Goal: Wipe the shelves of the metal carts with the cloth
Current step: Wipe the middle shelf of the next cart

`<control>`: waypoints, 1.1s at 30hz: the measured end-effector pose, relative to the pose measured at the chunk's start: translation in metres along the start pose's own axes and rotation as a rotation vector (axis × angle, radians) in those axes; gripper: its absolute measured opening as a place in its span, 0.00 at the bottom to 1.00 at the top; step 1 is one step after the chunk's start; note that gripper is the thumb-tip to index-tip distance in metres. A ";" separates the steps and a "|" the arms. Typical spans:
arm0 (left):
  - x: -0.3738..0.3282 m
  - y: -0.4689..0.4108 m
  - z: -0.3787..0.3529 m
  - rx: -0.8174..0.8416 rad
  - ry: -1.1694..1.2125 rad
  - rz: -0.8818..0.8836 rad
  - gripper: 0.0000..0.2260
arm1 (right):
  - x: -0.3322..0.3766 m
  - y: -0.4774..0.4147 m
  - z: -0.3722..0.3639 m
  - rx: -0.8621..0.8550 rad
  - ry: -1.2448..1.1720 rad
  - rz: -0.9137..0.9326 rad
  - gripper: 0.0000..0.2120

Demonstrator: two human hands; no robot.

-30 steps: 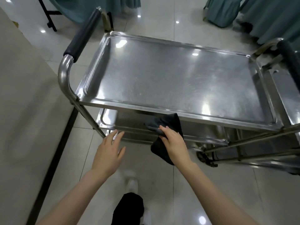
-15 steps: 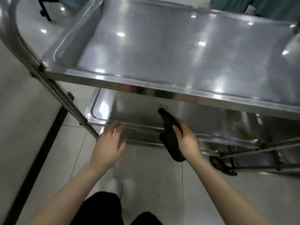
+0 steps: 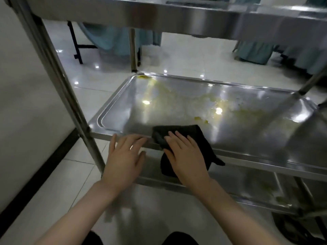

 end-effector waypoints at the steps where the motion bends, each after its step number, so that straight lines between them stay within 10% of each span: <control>1: 0.005 0.000 0.001 0.003 -0.021 0.034 0.16 | 0.001 -0.002 -0.004 -0.006 0.017 -0.005 0.24; 7: 0.021 -0.004 0.009 0.022 0.023 0.109 0.16 | -0.005 -0.035 -0.023 0.078 0.026 -0.050 0.36; 28: 0.080 0.005 0.040 -0.047 0.260 0.152 0.21 | 0.025 -0.141 -0.047 0.188 -0.004 0.120 0.28; 33: 0.085 0.012 0.040 0.016 -0.012 0.175 0.25 | 0.020 -0.178 -0.057 0.225 0.005 -0.014 0.29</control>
Point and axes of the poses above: each hand's wrist, its own y-axis away from the middle knuckle, its own z-axis out of the back of the hand, x = y × z, the point moved 9 cm from there along -y, towards the middle knuckle, and after that the axes turned 13 degrees about y, right-handed, at the moved point
